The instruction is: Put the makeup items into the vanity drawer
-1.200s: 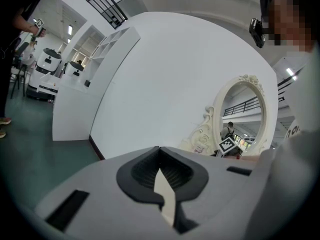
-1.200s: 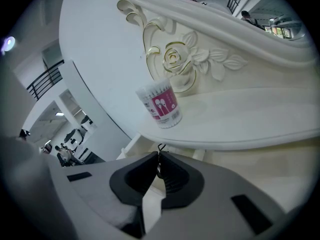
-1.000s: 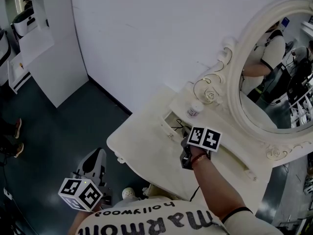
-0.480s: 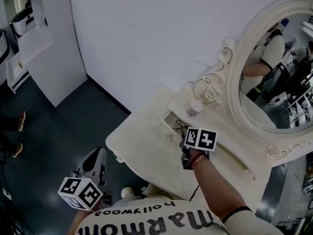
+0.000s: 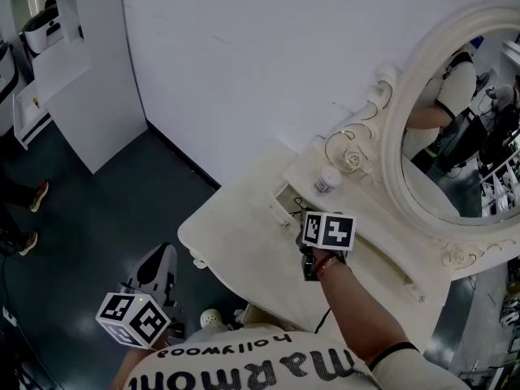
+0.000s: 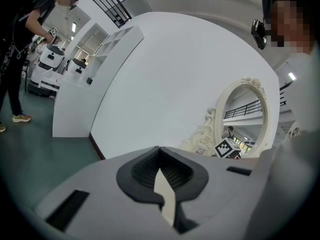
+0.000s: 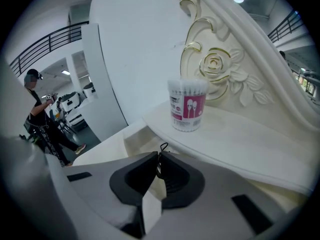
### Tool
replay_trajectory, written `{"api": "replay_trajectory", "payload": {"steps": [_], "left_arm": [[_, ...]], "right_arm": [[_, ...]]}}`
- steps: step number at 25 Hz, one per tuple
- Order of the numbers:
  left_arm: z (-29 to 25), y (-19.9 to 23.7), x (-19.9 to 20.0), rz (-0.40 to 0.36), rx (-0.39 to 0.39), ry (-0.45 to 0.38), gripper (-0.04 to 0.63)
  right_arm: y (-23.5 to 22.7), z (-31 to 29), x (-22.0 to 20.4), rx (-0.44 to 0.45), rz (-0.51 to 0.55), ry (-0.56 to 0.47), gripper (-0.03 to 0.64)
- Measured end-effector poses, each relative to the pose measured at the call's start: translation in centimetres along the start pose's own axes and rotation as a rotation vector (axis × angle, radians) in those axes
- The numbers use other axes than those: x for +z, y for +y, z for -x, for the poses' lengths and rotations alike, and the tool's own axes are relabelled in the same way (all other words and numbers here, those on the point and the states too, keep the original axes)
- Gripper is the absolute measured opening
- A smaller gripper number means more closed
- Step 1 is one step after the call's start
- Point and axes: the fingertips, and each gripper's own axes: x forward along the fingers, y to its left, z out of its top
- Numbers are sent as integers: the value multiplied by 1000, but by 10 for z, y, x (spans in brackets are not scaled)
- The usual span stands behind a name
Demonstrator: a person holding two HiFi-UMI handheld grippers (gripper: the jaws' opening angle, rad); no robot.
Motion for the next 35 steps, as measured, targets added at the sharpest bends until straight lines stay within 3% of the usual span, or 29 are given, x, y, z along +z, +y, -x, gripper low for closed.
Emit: {"api": "replay_trajectory", "payload": {"steps": [18, 35], "left_arm": [[1, 5, 0, 23, 3, 0, 8], [4, 6, -6, 27, 5, 12, 8]], "right_arm": [[5, -6, -6, -1, 36, 83, 38], [7, -8, -7, 53, -50, 132, 38]]}}
